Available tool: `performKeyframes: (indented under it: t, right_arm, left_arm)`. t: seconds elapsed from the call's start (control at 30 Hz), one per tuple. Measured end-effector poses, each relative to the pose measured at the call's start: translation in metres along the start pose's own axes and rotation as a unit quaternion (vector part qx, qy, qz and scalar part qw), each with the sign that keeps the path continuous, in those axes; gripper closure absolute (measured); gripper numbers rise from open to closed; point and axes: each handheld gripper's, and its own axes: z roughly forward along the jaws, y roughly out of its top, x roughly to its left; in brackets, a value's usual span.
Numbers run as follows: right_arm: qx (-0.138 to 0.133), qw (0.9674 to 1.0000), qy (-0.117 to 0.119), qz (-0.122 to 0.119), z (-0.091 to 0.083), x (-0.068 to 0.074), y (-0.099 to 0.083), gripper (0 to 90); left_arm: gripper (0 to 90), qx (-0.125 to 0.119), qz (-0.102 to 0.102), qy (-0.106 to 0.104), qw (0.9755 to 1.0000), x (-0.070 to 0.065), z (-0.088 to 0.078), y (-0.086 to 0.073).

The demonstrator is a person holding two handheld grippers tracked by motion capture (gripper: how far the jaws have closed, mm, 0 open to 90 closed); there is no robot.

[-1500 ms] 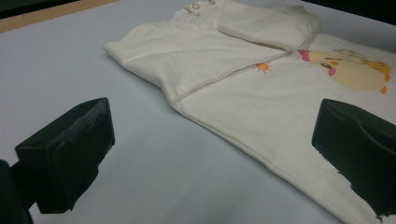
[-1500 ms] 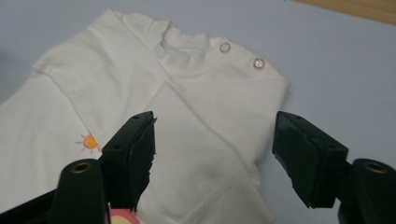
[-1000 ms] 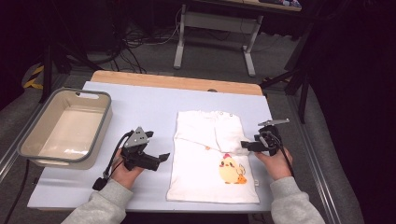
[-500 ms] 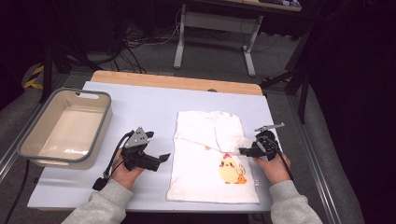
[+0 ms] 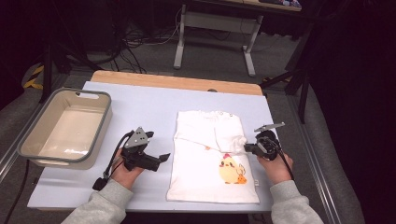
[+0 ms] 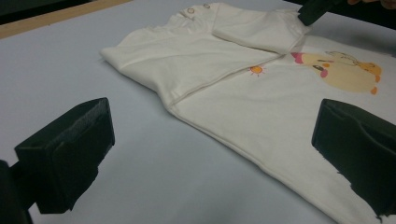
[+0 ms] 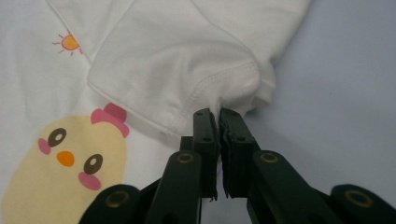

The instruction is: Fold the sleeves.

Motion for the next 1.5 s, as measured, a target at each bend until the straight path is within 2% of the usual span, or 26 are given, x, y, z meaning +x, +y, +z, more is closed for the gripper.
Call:
performKeyframes:
  t: [0.4, 0.7, 1.1, 1.37, 1.5]
  right_arm:
    - [-0.065, 0.9977, -0.002, -0.021, -0.029, 0.016, 0.026, 87.3]
    - [-0.086, 0.9949, 0.01, -0.052, -0.032, 0.036, 0.056, 87.4]
    - [-0.083, 0.9926, 0.028, -0.084, -0.013, 0.065, 0.078, 87.2]
    - [-0.056, 0.9922, 0.047, -0.1, 0.006, 0.08, 0.079, 86.3]
    - [-0.054, 0.9899, 0.064, -0.114, 0.015, 0.09, 0.078, 82.9]
  left_arm:
    - [0.0, -0.006, -0.004, -0.001, 1.0, 0.001, -0.002, 0.0]
    - [0.0, -0.009, -0.006, 0.002, 0.9999, 0.001, -0.005, -0.001]
    - [0.0, -0.009, -0.011, 0.008, 0.9999, 0.002, -0.013, -0.005]
    - [0.0, -0.01, -0.018, 0.005, 0.9998, 0.003, -0.014, -0.007]
    - [0.0, -0.008, -0.016, 0.003, 0.9998, 0.003, -0.013, -0.007]
